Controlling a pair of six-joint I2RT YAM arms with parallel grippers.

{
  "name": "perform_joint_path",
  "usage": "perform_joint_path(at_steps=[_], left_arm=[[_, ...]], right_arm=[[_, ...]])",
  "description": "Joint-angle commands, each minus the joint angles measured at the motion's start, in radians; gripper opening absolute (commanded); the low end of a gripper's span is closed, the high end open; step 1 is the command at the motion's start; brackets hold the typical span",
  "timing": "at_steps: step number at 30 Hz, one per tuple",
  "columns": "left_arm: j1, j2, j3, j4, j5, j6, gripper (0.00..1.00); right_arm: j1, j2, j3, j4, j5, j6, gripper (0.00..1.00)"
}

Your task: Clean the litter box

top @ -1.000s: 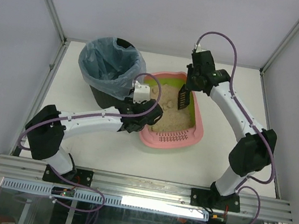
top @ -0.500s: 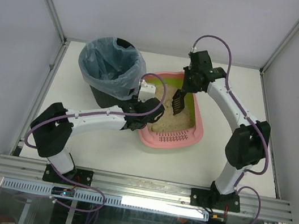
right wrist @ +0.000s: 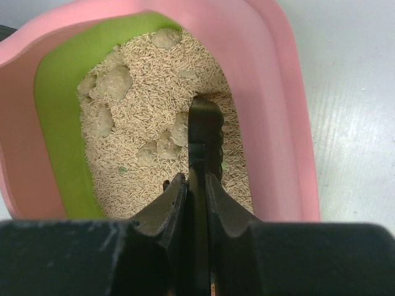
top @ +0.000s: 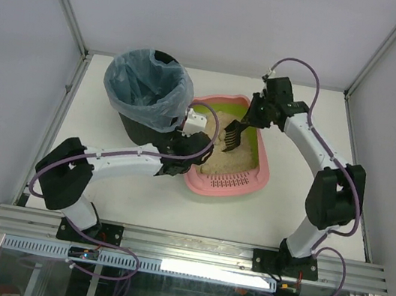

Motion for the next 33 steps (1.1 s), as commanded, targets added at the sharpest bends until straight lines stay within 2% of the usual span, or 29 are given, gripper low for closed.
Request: perform_joint_path(at_steps=[1, 12, 21, 25, 30, 33], left_arm=[[0.012, -0.03, -0.041, 0.097, 0.05, 0.038, 0.52], [0.085, -0.06, -0.149, 0.265, 0.121, 0.076, 0.5], [0.103, -0.098, -0.213, 0.394, 0.094, 0.141, 0.52], [0.127, -0.126, -0.252, 0.458, 0.115, 0.127, 0.58], [0.144, -0.143, -0.297, 0.538, 0.13, 0.138, 0.66], [0.144, -0.147, -0.314, 0.592, 0.15, 0.165, 0.7]], right_arm=[[0.014, -0.045, -0.127, 0.153, -0.145, 0.087, 0.0], [0.016, -0.127, -0.387, 0.446, -0.279, 0.193, 0.0], [-0.005, -0.349, -0.605, 0.671, -0.285, 0.326, 0.0], [-0.007, -0.442, -0.658, 0.692, -0.231, 0.38, 0.0], [-0.013, -0.538, -0.691, 0.613, -0.087, 0.401, 0.0], [-0.035, -0.581, -0.717, 0.594, -0.06, 0.417, 0.0]])
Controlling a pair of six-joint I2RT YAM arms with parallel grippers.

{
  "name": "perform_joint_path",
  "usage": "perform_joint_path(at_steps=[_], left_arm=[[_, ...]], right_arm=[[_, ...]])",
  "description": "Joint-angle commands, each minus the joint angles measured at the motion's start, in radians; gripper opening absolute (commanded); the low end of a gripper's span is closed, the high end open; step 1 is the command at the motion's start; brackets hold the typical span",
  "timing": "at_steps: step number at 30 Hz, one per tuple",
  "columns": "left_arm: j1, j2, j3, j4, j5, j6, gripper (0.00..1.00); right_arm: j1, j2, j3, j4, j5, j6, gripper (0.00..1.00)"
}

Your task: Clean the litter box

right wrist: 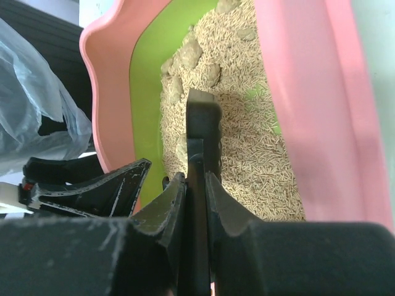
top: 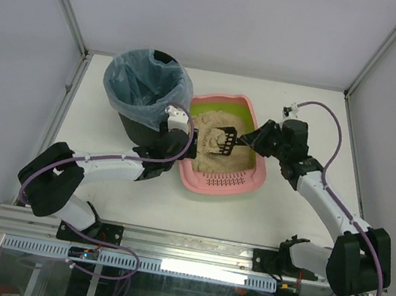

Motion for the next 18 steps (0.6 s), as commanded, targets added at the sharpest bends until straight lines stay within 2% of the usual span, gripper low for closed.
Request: perform_joint_path(at_steps=[1, 6, 12, 18], left_arm=[[0.013, -0.03, -0.035, 0.118, 0.027, 0.05, 0.71], [0.015, -0.03, -0.059, 0.18, 0.038, 0.054, 0.77], [0.016, -0.015, -0.033, 0.18, 0.049, 0.036, 0.75], [0.016, -0.026, -0.073, 0.242, 0.011, 0.045, 0.75]], right_arm=[[-0.031, -0.091, -0.029, 0.031, 0.066, 0.064, 0.0], [-0.066, -0.175, -0.109, 0.095, 0.031, 0.152, 0.0], [-0.088, -0.264, -0.245, 0.279, -0.034, 0.327, 0.0], [-0.109, -0.383, -0.364, 0.348, 0.049, 0.467, 0.0]])
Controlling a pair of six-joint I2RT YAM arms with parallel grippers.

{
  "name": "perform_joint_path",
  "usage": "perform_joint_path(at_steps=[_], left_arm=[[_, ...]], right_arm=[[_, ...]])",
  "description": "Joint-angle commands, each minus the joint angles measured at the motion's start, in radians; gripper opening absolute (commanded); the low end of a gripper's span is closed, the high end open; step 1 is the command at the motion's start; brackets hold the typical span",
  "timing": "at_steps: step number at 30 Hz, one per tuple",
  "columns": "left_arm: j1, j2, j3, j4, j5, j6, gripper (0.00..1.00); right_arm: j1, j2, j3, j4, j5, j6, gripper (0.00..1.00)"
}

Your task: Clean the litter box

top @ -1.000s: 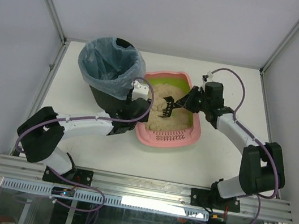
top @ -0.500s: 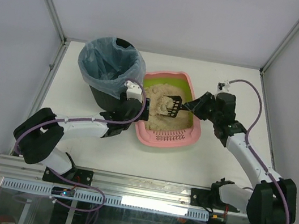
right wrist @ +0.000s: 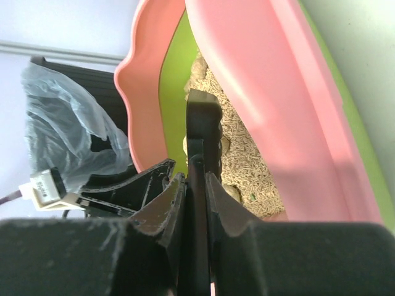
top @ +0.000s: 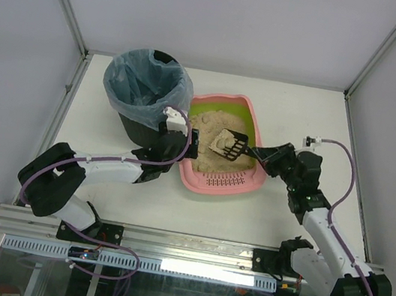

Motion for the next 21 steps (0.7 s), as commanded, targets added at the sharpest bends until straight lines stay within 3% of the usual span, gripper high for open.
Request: perform_joint_path(at_steps=[1, 3, 7, 10, 13, 17, 19, 21], left_arm=[[0.014, -0.027, -0.017, 0.097, -0.015, 0.02, 0.75], [0.014, -0.036, -0.023, 0.096, -0.025, 0.003, 0.74], [0.013, -0.037, -0.025, 0.094, -0.014, -0.007, 0.72], [0.014, -0.03, -0.026, 0.094, -0.017, -0.021, 0.72], [0.013, -0.021, -0.028, 0.104, -0.01, -0.025, 0.72], [0.013, -0.011, -0.026, 0.112, -0.009, -0.022, 0.72], [0.013, -0.014, -0.027, 0.111, 0.003, -0.024, 0.72], [0.013, -0.016, -0.03, 0.113, -0.003, -0.024, 0.72]], right_arm=[[-0.016, -0.071, -0.041, 0.187, 0.016, 0.151, 0.0], [-0.035, -0.063, -0.037, 0.2, -0.025, 0.134, 0.0], [-0.067, -0.125, -0.093, 0.206, 0.033, 0.194, 0.0], [-0.081, -0.052, -0.072, 0.265, -0.107, 0.168, 0.0], [-0.123, -0.123, -0.136, 0.246, -0.006, 0.232, 0.0], [-0.118, -0.009, -0.075, 0.349, -0.186, 0.185, 0.0], [-0.162, -0.06, -0.121, 0.312, -0.095, 0.244, 0.0], [-0.16, -0.058, -0.113, 0.322, -0.119, 0.23, 0.0]])
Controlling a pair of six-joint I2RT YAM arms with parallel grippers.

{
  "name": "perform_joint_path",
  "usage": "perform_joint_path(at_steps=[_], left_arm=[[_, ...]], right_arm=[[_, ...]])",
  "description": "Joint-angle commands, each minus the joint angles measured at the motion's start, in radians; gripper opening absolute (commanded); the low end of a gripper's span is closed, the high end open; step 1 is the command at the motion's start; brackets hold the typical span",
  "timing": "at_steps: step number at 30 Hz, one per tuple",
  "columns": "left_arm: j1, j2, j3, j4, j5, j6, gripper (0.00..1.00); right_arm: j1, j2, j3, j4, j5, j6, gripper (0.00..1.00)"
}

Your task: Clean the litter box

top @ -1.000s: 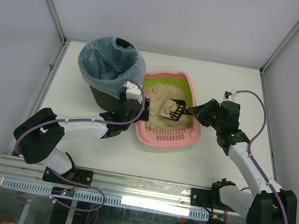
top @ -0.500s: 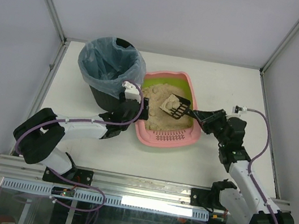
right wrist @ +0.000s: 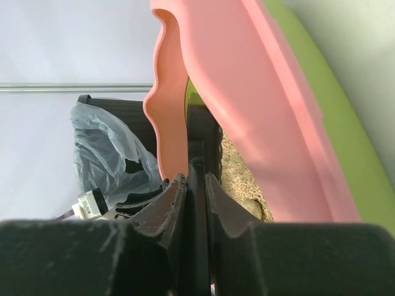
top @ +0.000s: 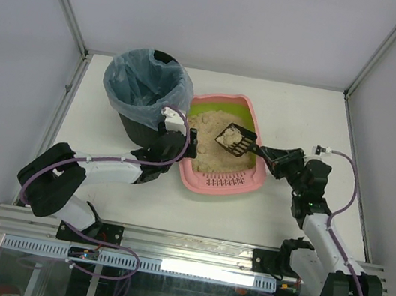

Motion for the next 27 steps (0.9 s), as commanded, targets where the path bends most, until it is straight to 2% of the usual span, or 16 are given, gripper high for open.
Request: perform_joint_path(at_steps=[1, 3, 6, 9, 12, 16, 19, 20, 22, 23, 26, 27], left_arm=[[0.008, -0.016, -0.008, 0.069, -0.004, -0.013, 0.72], [0.008, -0.017, -0.006, 0.067, -0.007, -0.013, 0.71], [0.007, -0.023, -0.009, 0.066, -0.002, -0.012, 0.71], [0.006, -0.023, -0.009, 0.066, -0.011, -0.013, 0.7], [0.007, -0.024, -0.01, 0.066, 0.003, -0.014, 0.7], [0.007, -0.033, -0.019, 0.08, 0.006, -0.012, 0.7], [0.006, -0.035, -0.03, 0.092, 0.025, -0.015, 0.7], [0.007, -0.036, -0.035, 0.098, 0.027, -0.013, 0.71], [0.007, -0.069, -0.044, 0.108, 0.023, -0.013, 0.72], [0.006, -0.072, -0.048, 0.114, 0.025, -0.013, 0.73], [0.007, -0.075, -0.049, 0.116, 0.034, -0.012, 0.75], [0.006, -0.077, -0.05, 0.115, 0.028, -0.011, 0.76]], right_arm=[[-0.007, 0.008, 0.056, 0.129, -0.076, 0.013, 0.0], [-0.004, 0.029, 0.073, 0.162, -0.118, 0.012, 0.0], [-0.048, -0.045, 0.026, 0.108, -0.018, 0.051, 0.0], [-0.004, 0.028, 0.093, 0.144, -0.144, -0.01, 0.0], [-0.049, -0.065, 0.042, 0.068, -0.016, 0.044, 0.0], [-0.007, 0.014, 0.129, 0.085, -0.147, -0.038, 0.0], [-0.066, -0.089, 0.065, 0.018, -0.097, -0.013, 0.0], [-0.059, -0.068, 0.071, 0.044, -0.049, 0.025, 0.0], [-0.008, 0.023, 0.152, 0.079, -0.167, -0.032, 0.0], [-0.014, 0.026, 0.15, 0.08, -0.169, -0.025, 0.0], [-0.072, -0.08, 0.076, 0.025, -0.015, 0.064, 0.0], [-0.06, -0.066, 0.087, 0.053, -0.036, 0.056, 0.0]])
